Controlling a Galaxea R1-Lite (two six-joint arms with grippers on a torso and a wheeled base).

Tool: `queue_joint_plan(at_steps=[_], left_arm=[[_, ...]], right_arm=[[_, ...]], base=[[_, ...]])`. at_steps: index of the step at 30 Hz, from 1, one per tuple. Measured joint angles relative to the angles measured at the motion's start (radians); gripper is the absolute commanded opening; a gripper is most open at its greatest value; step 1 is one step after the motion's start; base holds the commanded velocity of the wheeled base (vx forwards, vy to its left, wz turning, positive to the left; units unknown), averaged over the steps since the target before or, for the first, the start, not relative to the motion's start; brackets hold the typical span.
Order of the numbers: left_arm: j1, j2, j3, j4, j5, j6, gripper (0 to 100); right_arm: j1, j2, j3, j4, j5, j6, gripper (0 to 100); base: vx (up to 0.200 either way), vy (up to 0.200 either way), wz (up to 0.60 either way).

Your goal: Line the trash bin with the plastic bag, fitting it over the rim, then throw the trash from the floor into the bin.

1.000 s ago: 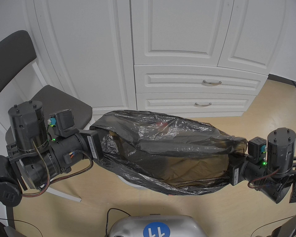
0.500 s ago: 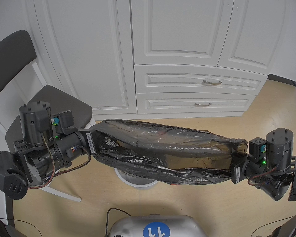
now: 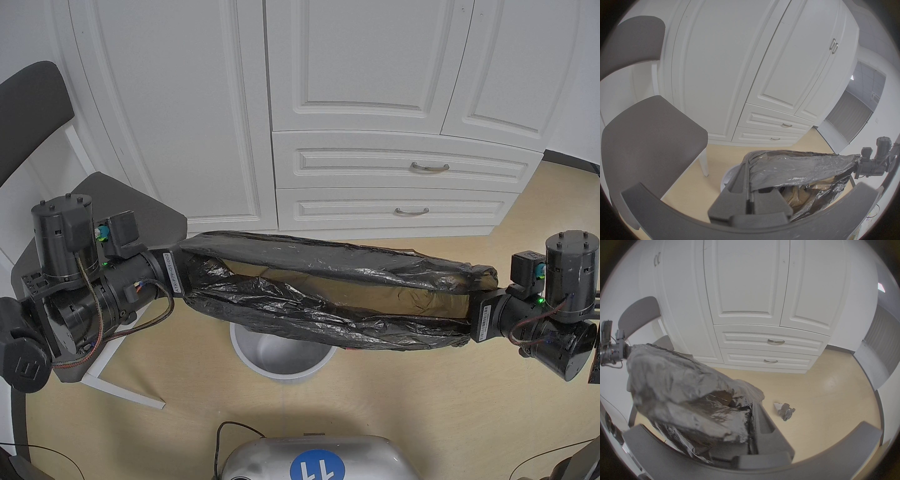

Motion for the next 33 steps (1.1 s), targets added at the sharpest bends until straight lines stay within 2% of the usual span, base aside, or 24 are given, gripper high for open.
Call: queue_joint_plan(at_steps=[4,7,11,15,17,25,33], left_arm=[[-0.007,0.003,-0.001,-0.01,-0.007,-0.001,0],[-0.019,0.013,-0.002,-0.066,-0.007,-0.003,0],[-0.026,0.042,0.001,-0.216,-0.002,-0.014,0],[-0.027,0.086,0.005,-0.379,0.011,-0.028,0],[-0.026,0.106,0.007,-0.419,0.018,-0.033,0],[-0.021,0.153,0.035,-0.429,0.024,-0.021,0],[-0.003,0.174,0.115,-0.419,0.015,0.097,0]], right_arm=[[0.004,0.012,-0.008,-0.009,0.017,0.025,0],[0.007,0.028,-0.015,-0.027,0.019,0.059,0],[0.006,0.049,-0.024,-0.077,0.018,0.086,0],[0.002,0.068,-0.027,-0.185,0.013,0.094,0],[0.001,0.074,-0.025,-0.227,0.009,0.094,0],[-0.002,0.079,0.003,-0.244,0.014,0.079,0],[0.001,0.139,0.046,-0.243,0.024,0.057,0]], base=[[0.0,0.0,0.0],[0.0,0.0,0.0],[0.0,0.0,0.0],[0.0,0.0,0.0],[0.0,0.0,0.0],[0.0,0.0,0.0],[0.0,0.0,0.0]])
